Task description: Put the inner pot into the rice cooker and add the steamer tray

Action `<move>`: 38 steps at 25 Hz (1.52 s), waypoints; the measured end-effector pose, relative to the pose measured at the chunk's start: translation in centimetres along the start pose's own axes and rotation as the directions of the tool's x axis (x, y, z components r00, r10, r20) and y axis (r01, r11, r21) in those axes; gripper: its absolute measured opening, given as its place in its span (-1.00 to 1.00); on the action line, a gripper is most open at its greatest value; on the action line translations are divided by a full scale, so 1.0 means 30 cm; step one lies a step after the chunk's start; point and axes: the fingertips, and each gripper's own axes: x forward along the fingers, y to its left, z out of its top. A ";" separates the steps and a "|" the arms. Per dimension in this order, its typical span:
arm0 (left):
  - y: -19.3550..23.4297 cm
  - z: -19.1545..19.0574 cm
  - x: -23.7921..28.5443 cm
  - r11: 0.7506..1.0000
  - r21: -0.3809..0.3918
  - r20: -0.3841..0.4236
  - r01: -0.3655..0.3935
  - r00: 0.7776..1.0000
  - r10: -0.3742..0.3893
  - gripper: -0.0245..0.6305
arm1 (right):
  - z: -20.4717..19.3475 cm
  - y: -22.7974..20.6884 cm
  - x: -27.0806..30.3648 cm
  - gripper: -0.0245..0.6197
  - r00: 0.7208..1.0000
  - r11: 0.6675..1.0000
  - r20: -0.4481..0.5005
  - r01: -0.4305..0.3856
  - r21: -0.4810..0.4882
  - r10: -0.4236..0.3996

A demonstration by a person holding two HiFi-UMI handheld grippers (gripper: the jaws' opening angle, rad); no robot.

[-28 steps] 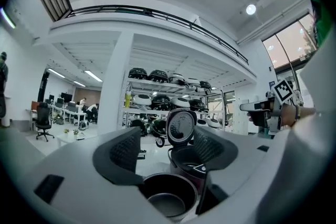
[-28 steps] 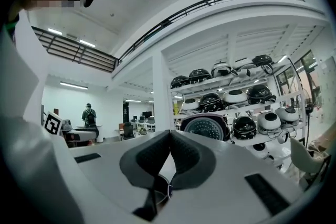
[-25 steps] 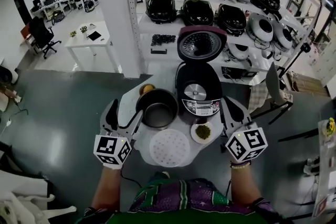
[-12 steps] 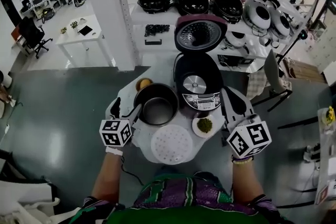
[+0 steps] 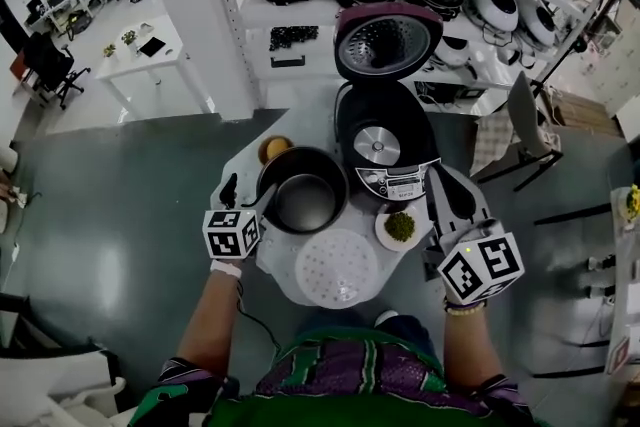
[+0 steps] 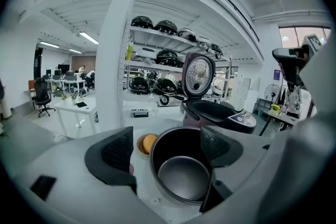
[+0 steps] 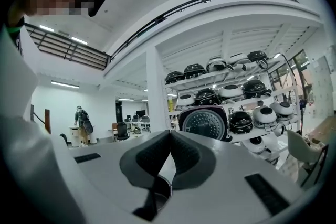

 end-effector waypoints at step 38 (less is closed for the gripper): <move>0.128 -0.383 0.312 0.987 -0.118 -0.352 -0.105 0.934 0.058 -0.76 | -0.129 -0.091 0.018 -0.91 0.991 0.994 -0.091 0.101 0.027 -0.098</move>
